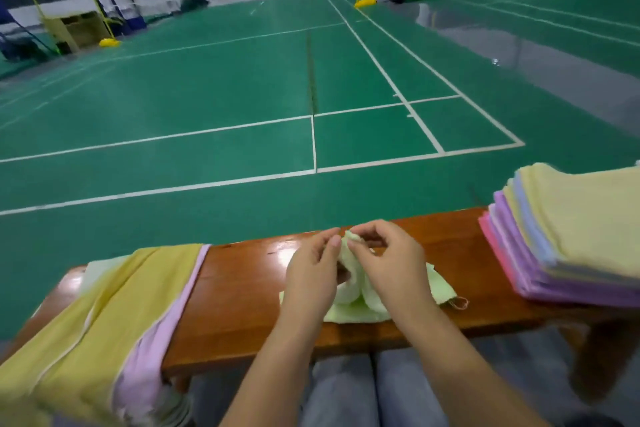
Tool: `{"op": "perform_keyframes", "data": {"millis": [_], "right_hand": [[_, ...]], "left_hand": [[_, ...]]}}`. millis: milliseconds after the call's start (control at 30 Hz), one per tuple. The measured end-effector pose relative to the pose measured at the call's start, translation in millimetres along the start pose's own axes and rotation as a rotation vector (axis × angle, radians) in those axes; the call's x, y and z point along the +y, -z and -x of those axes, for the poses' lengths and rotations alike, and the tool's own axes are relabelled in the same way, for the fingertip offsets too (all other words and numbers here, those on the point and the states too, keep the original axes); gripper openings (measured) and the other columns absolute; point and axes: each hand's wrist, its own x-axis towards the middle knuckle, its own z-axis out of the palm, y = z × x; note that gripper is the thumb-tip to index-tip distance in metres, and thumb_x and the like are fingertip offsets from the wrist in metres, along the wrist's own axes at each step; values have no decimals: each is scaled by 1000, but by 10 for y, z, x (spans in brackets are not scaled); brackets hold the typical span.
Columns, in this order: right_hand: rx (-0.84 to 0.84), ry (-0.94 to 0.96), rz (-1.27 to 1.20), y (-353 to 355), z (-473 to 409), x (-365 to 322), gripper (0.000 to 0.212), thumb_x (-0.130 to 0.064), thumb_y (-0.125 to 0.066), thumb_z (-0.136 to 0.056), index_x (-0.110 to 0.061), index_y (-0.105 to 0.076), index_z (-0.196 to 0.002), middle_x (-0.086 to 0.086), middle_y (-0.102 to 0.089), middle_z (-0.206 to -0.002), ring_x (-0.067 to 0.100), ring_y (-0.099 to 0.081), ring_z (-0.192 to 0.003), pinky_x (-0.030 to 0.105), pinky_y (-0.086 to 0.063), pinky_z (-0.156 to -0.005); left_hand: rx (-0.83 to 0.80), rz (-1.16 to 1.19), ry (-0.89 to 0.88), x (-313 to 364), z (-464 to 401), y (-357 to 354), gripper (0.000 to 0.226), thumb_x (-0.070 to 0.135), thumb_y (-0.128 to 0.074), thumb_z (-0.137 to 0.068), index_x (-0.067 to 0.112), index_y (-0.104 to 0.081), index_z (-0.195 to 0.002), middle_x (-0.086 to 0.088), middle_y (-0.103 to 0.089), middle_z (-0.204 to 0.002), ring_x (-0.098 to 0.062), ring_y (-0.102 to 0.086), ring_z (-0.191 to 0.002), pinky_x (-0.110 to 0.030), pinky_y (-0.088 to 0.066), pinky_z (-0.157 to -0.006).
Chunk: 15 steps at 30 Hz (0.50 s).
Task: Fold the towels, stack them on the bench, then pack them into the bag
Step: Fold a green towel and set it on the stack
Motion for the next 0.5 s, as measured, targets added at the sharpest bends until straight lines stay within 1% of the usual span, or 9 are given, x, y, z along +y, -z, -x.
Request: {"op": "perform_keyframes", "data": {"millis": [67,133,167,200,233,300,367,433,500], "right_hand": [[15,38,45,-26,53,54,8,-14,-70,-81,-19,-68,-87,-6,-66,-87,7,-61,-82,25,-51,-75],[-8,53,62,-35,95,61,10,-13,-69,-83,-18,-69,-92,-8,-65,-91,6,-60,-84,25,-52,-76],[-25,61,69,-54,113,61,13,-13,-68,-84,-19,-70,-95,-9,-65,-93,4,-60,-86,24,-53,-77],[-36,76,71,-70,133,58,16,-13,-67,-85,-19,-71,-99,-10,-65,-96,4,-61,-88,24,-53,-79],[-45,90,73,-92,149,60,19,-13,-67,-85,-19,-71,-103,-10,-65,-99,4,-61,-92,24,-54,-82],[-45,113,86,-119,187,57,22,-12,-66,-86,-17,-71,-108,-8,-67,-105,6,-61,-96,26,-54,-85],[-23,149,98,-139,206,61,22,-10,-67,-86,-16,-71,-106,-9,-67,-104,5,-61,-95,25,-54,-84],[-1,182,113,-150,212,73,20,-9,-68,-85,-16,-72,-103,-11,-66,-100,5,-61,-92,24,-55,-80],[-8,205,124,-157,213,95,20,-8,-67,-85,-16,-71,-104,-9,-66,-101,5,-62,-92,26,-56,-80]], "left_hand": [[-38,-54,-3,-50,75,-5,27,16,-47,-100,15,-64,-121,-3,-68,-113,-16,-65,-100,-28,-57,-81],[-56,-75,-6,-48,146,-8,30,15,-44,-101,16,-58,-128,3,-62,-121,-4,-61,-103,-11,-51,-79],[-58,-81,-2,-46,158,-2,32,14,-43,-101,18,-54,-131,5,-60,-122,-1,-59,-104,-7,-48,-79],[-55,-85,1,-50,163,6,35,13,-42,-101,18,-51,-135,5,-57,-125,-2,-57,-107,-7,-46,-84],[-56,-83,3,-61,161,20,37,13,-42,-102,19,-49,-138,6,-55,-128,-3,-55,-112,-10,-45,-91],[-70,-82,8,-91,150,41,41,15,-41,-102,23,-44,-142,5,-52,-136,-6,-51,-122,-25,-43,-104],[-82,-81,15,-131,137,48,44,18,-40,-102,28,-39,-144,3,-49,-141,-9,-50,-126,-35,-42,-108],[-90,-77,20,-137,144,38,46,19,-39,-102,30,-35,-146,4,-49,-142,-9,-50,-125,-36,-43,-107],[-102,-49,18,-137,157,37,47,19,-39,-102,33,-32,-147,7,-46,-143,-7,-50,-125,-35,-42,-107]]}}
